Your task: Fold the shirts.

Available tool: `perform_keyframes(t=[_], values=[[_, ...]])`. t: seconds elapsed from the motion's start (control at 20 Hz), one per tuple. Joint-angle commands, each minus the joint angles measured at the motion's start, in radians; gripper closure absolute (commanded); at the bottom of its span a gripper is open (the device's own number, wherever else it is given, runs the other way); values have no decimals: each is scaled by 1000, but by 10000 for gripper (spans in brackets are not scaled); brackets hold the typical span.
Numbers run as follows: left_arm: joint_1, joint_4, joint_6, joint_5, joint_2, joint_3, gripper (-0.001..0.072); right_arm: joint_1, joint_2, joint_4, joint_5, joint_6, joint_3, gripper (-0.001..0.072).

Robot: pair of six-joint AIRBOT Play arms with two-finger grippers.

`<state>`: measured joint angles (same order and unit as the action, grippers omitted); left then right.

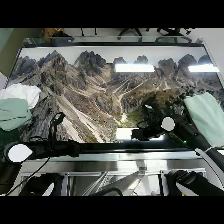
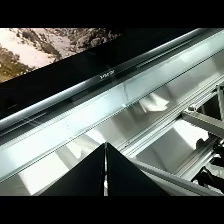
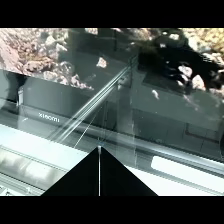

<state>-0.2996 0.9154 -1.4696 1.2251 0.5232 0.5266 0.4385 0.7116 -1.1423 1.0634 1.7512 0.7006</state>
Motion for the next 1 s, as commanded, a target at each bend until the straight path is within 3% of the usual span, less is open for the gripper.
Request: perform_keyframes(t=[0.0,0.25,0.4,0.55,0.6,0.65,0.95], values=[[-1,1,2,1,-1,0,693,1,-1,2,-1,0,0,691],[-1,45,2,-9,0,6,693,1,-1,2,-1,0,0,691],[34,336,-64,35,87,142,694,1,-1,2,-1,0,0,691],[163,589,-68,58,263,387,674,1,0,2,-1,0,0,691],[222,641,-61,51,340,481,231,1,-1,2,-1,0,0,691],[279,676,-64,36,418,564,27,1,-1,2,-1,0,0,691],[546,833,8,-61,963,1007,24,1,-1,2,-1,0,0,691]])
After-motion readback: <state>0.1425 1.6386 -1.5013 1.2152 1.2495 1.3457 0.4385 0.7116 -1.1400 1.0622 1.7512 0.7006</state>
